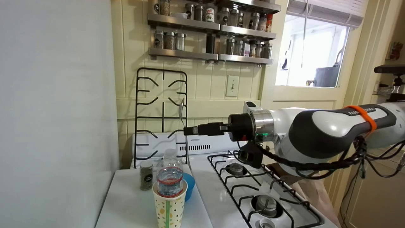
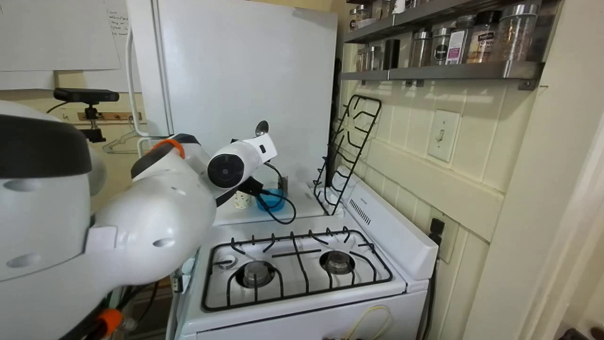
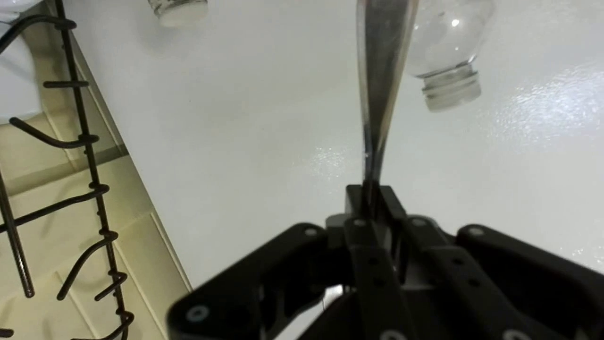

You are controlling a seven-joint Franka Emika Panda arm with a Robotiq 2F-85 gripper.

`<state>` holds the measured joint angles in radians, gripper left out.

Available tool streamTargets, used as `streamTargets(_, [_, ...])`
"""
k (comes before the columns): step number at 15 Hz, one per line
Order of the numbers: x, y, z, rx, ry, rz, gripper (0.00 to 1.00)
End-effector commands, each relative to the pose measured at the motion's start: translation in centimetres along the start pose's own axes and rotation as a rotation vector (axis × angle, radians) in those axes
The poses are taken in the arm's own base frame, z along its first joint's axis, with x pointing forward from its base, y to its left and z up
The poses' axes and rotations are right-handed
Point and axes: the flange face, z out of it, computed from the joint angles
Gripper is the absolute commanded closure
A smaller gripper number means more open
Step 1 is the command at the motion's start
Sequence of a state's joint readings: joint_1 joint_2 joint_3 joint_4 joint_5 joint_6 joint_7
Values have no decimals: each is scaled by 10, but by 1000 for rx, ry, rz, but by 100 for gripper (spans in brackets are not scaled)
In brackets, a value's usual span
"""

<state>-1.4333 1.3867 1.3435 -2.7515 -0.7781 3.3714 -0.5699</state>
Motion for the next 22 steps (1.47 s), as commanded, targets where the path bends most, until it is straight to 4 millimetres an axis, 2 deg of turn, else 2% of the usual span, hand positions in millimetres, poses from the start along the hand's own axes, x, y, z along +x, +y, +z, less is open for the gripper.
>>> streamTargets(1, [-10,2,-3,47,12,30,98])
streamTargets(6, [-17,4,-5,80,13,46,98])
streamTargets(7, [-10,-9,10,75,10,52,98])
streamTargets(13, [-16,-23,22,108,30,77,98])
streamTargets(15, [-18,-20,21,98,32,80,98])
streamTargets(22, [-35,9,-4,17,18,75,98])
